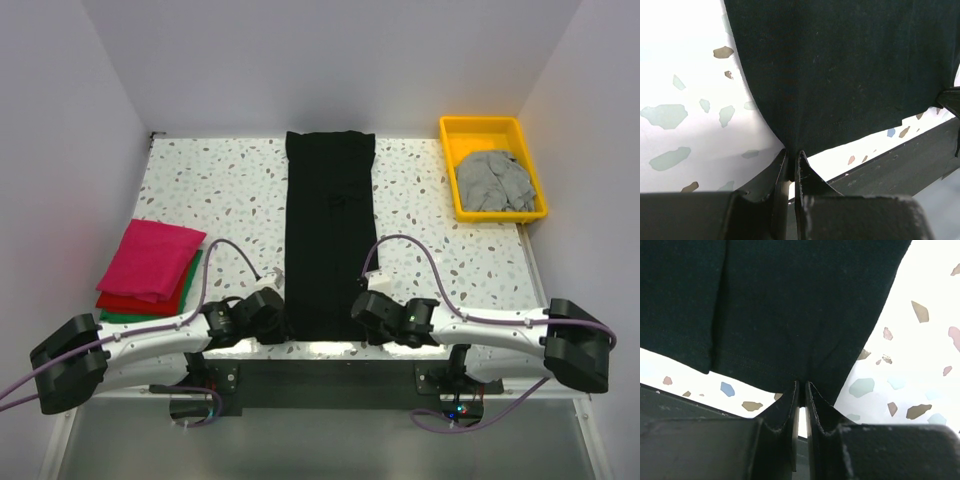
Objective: Fold and stack the t-shirts
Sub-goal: Fold the tshirt
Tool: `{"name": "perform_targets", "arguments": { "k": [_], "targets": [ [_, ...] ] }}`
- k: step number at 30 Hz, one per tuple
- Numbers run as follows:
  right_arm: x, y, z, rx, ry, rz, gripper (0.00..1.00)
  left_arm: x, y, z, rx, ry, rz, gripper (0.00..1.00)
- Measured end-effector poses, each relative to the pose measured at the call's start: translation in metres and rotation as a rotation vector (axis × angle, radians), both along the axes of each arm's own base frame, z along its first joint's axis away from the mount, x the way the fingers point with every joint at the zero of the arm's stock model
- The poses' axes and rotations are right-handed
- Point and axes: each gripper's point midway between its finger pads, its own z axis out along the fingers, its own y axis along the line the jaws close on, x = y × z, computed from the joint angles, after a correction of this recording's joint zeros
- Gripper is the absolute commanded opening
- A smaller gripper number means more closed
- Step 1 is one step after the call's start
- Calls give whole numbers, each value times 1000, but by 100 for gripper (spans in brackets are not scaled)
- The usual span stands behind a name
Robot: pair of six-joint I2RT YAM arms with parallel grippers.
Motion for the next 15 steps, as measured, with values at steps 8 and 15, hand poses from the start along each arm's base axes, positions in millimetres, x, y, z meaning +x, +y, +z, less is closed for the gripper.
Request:
{"name": "perform_targets", "arguments": {
  "k": [8, 15],
  "targets": [
    [-2, -5, -2, 1, 1, 0, 5, 0, 0, 0, -4, 2, 5, 0],
    [-4, -10, -3, -14, 5, 0, 5, -1, 1, 0, -7, 1, 5, 0]
  ]
}}
